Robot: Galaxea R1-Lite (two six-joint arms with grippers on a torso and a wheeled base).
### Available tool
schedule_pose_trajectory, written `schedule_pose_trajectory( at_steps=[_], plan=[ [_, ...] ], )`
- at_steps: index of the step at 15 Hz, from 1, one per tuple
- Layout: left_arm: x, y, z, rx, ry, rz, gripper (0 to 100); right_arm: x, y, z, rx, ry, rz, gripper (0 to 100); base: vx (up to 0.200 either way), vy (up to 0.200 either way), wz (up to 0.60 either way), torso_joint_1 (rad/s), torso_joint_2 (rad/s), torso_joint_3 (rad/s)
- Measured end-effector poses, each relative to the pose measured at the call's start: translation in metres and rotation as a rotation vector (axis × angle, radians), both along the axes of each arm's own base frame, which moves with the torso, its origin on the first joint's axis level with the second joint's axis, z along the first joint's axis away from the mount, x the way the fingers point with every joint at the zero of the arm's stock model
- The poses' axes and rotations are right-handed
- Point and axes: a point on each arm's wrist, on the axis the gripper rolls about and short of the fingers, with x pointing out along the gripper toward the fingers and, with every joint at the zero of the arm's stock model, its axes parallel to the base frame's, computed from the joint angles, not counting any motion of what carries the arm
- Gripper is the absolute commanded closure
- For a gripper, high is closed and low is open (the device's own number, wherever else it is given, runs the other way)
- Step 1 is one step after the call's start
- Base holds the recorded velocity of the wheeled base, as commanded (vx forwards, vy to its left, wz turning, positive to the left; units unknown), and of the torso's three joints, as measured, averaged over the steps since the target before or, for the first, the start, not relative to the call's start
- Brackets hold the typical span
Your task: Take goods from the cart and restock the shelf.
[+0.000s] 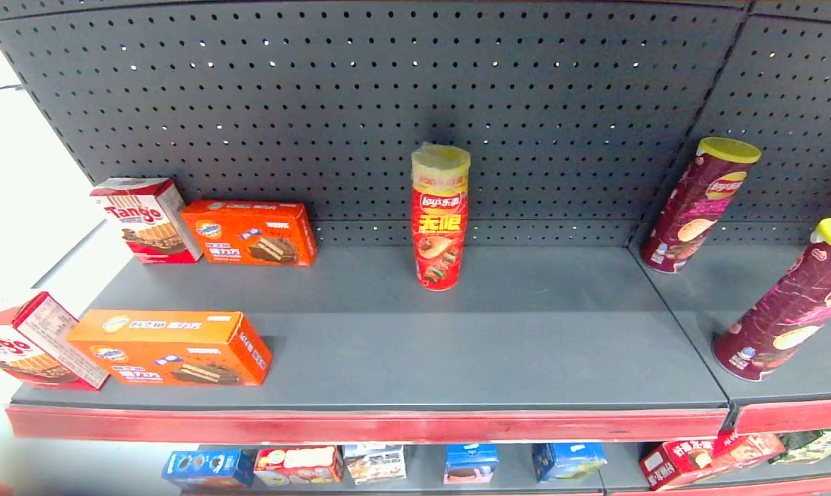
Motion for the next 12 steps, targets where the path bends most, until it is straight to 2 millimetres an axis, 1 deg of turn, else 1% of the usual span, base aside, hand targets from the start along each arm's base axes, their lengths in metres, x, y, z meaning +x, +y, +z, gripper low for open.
schedule_pose_trajectory(
  at_steps=[8, 12],
  plan=[
    [0.0000, 0.0000, 0.0000, 0.000, 0.000, -0.002, 0, 0.0000, 0.0000, 0.0002, -0.004, -0.001, 0.000, 0, 0.000, 0.000, 0.00, 0.000, 0.00, 0.000],
    [0.0000, 0.0000, 0.0002, 0.000, -0.002, -0.002, 0, 0.0000, 0.0000, 0.0002, -0.003, -0.002, 0.000, 0, 0.000, 0.000, 0.60, 0.004, 0.00, 0.007]
  ],
)
